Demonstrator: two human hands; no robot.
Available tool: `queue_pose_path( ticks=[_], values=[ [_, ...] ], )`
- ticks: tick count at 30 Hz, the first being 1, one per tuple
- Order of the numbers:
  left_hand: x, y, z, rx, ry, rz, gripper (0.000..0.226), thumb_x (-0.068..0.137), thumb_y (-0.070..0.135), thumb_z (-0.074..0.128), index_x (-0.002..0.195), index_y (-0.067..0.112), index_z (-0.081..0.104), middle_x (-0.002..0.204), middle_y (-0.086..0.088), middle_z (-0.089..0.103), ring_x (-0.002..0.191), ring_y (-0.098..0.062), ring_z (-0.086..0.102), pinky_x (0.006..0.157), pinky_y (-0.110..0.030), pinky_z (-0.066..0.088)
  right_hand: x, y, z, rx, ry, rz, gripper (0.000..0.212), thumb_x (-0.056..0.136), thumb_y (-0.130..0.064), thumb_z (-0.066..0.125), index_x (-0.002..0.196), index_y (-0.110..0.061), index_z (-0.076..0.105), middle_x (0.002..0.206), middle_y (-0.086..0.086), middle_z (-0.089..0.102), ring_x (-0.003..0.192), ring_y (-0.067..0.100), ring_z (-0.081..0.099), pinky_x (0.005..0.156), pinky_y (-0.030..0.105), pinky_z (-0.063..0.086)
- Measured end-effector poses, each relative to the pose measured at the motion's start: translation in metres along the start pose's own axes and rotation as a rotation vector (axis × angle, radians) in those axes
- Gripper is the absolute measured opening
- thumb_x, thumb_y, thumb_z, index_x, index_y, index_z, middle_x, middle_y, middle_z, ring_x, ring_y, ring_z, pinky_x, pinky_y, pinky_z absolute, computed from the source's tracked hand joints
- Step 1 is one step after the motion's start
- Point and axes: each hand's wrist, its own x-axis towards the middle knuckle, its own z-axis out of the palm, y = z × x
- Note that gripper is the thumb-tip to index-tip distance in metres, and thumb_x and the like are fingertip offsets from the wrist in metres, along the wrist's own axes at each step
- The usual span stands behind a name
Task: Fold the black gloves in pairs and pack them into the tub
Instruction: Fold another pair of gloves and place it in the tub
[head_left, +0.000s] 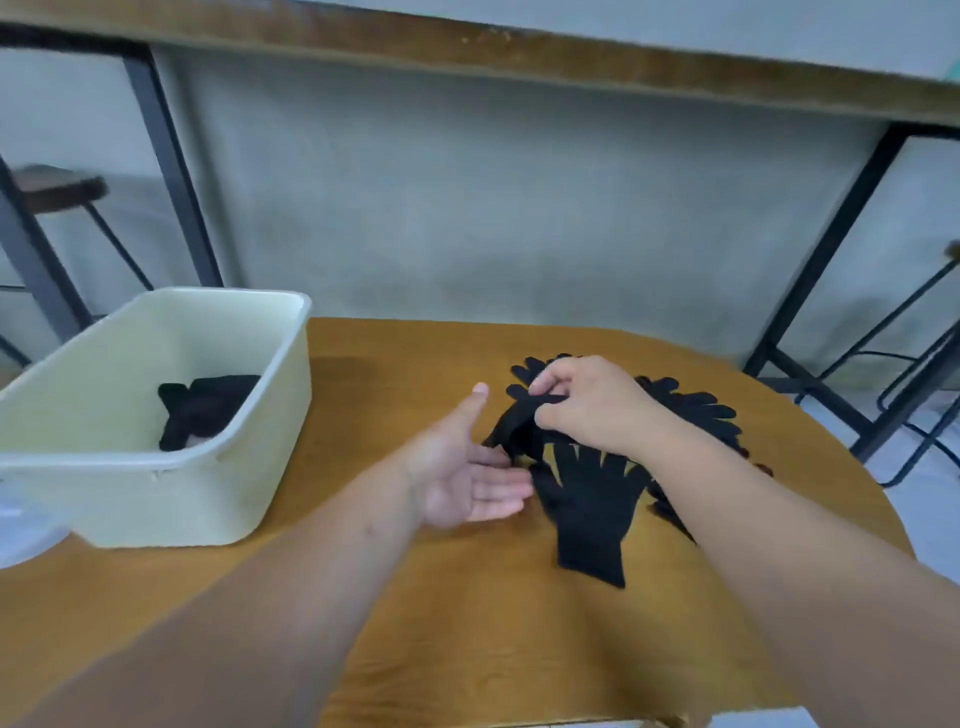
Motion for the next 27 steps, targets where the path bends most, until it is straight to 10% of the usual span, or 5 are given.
queue_pose_path(
  ticks=[5, 13, 17, 21, 27],
  values=[
    [-0.01, 0.009, -0.026, -0.361, 0.148, 0.222, 0.036, 0.097, 0.022, 0.058, 0.125, 0.002, 0.051, 0.096, -0.018, 0.06, 0.081, -0.024, 0.063, 0.076, -0.035, 0.055, -0.002, -0.034, 0.032, 0.024, 0.018, -0.108, 0.015, 0.083, -0.017, 0.071, 0.093, -0.029, 0.07, 0.087, -0.011, 0.069, 0.078, 0.011, 0.064, 0.063, 0.02, 0.048],
    [-0.014, 0.027, -0.075, -0.179, 0.368, 0.529, 0.034, 0.09, -0.013, 0.051, 0.122, 0.0, 0.053, 0.11, -0.017, 0.06, 0.087, -0.02, 0.064, 0.086, -0.03, 0.053, -0.019, -0.038, 0.082, -0.295, 0.156, -0.552, 0.022, 0.095, -0.021, 0.058, 0.111, -0.026, 0.073, 0.101, -0.007, 0.06, 0.099, 0.015, 0.055, 0.077, 0.033, 0.051],
    [-0.016, -0.001, -0.096, 0.198, 0.579, 0.514, 0.016, 0.092, 0.001, 0.055, 0.1, 0.012, 0.064, 0.099, -0.01, 0.068, 0.086, -0.017, 0.066, 0.086, -0.03, 0.055, -0.042, -0.026, 0.128, -0.285, -0.151, -0.535, 0.032, 0.098, -0.025, 0.052, 0.128, -0.027, 0.064, 0.127, -0.01, 0.06, 0.123, 0.009, 0.047, 0.102, 0.027, 0.042],
    [-0.02, -0.031, -0.101, 0.796, 0.562, 0.576, 0.01, 0.092, 0.017, 0.061, 0.094, 0.023, 0.068, 0.08, 0.007, 0.064, 0.062, -0.003, 0.054, 0.054, -0.009, 0.042, -0.057, -0.014, 0.138, -0.157, -0.304, -0.417, 0.038, 0.09, -0.031, 0.056, 0.127, -0.029, 0.064, 0.134, -0.023, 0.052, 0.12, -0.007, 0.041, 0.107, 0.021, 0.036],
    [-0.003, -0.058, -0.098, 1.404, 0.413, 0.68, 0.016, 0.091, 0.036, 0.063, 0.106, 0.032, 0.066, 0.112, 0.021, 0.052, 0.089, -0.001, 0.044, 0.078, -0.012, 0.034, -0.053, 0.02, 0.094, -0.074, -0.157, -0.131, 0.014, 0.084, -0.037, 0.06, 0.093, -0.034, 0.071, 0.101, -0.019, 0.058, 0.086, 0.006, 0.061, 0.083, 0.029, 0.054]
  ],
)
